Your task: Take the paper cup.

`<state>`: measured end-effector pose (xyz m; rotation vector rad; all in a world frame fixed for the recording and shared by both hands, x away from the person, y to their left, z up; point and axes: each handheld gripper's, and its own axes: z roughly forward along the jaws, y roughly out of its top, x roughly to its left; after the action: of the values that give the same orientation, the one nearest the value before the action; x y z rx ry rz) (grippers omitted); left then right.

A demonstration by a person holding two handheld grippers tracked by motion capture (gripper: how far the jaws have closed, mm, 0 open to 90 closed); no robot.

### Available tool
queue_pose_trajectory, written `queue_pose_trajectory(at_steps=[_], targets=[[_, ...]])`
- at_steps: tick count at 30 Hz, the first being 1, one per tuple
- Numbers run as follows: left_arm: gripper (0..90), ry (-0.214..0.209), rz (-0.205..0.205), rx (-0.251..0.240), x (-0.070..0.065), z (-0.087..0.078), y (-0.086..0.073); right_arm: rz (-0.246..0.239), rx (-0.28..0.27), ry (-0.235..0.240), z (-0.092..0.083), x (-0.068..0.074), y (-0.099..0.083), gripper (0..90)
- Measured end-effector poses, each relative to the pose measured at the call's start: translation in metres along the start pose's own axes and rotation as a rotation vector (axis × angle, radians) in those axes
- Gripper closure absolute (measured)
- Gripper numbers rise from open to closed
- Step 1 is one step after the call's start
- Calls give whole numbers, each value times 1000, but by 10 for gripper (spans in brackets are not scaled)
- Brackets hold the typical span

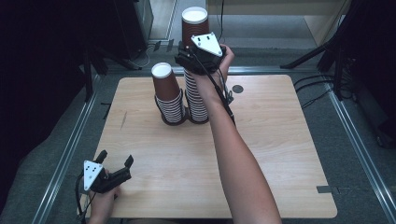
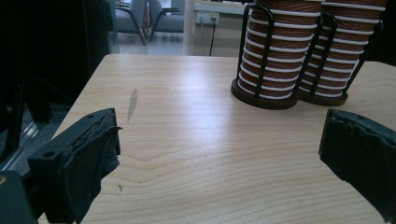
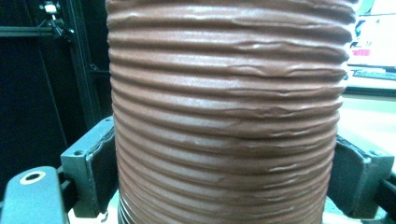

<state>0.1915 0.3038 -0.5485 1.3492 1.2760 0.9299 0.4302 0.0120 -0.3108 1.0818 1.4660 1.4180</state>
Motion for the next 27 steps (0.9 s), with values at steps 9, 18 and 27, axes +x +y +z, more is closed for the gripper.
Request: queue_pose_trajectory(at_steps=[9, 18, 27], targets=[[0, -1, -3, 1, 0, 0, 0, -27, -15, 7, -2, -1, 13, 124], [0, 0, -3, 1, 0, 0, 0, -41, -47, 18, -4, 2, 35, 127], [0, -1, -4, 2, 1, 0, 0, -30, -73, 21, -7, 3, 49, 128]])
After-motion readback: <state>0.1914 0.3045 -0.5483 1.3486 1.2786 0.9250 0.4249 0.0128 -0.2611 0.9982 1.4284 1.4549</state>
